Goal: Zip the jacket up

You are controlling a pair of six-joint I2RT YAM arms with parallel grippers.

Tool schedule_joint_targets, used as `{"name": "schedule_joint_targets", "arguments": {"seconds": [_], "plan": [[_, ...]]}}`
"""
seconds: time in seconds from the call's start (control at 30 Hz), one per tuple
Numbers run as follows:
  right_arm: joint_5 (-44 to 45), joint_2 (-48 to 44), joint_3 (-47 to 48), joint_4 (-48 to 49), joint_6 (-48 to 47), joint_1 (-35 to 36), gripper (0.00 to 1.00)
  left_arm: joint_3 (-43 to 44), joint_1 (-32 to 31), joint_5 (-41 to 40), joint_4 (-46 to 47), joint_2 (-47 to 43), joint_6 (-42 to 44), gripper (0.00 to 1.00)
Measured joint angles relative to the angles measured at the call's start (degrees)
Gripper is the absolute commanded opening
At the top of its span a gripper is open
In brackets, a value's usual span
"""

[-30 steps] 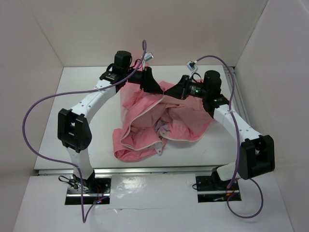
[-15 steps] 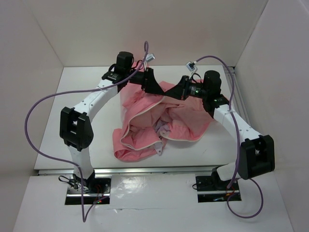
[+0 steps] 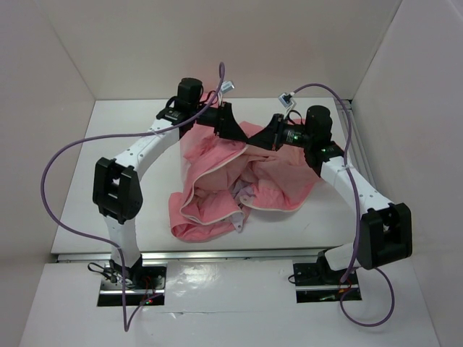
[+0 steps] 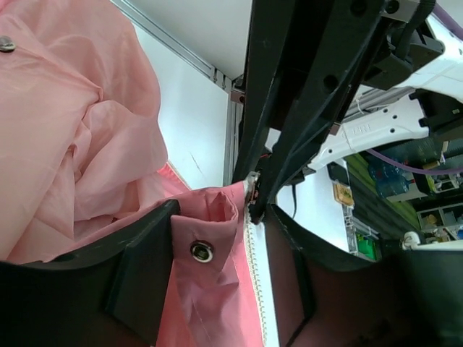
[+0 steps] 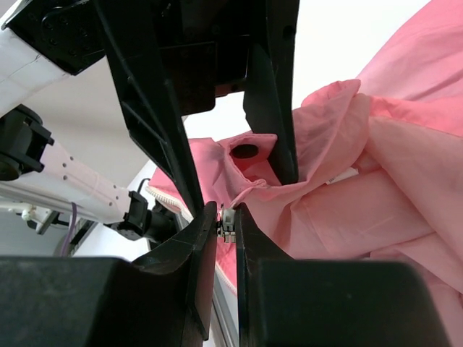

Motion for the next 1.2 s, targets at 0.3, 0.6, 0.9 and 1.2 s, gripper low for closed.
{"name": "schedule_joint_targets", "arguments": {"seconds": [0.3,0.6,0.9,1.2], "plan": [[-0.46,-0.13,0.04,-0.70,-1.27,-0.44,0.00,-0.04,0.09,2.29,5.84,0.20,-4.28,0.35],[-0.85,-0.96,0.07,-2.40,-2.97,-0.46,0.23,-0.04,0.09,3.37,8.09,0.20,-5.51,0.00],[9.51,-4.81,4.70,-18.67,-11.58,-1.36,0.99,-3.89,2.40,0.00,9.01,0.11,-7.45,0.00],[44.17,-12.85,3.82,-33.33,-9.07,-10.01,0.96,-12.22,5.33,-12.13,7.41,-3.69,-8.57,0.00]]}}
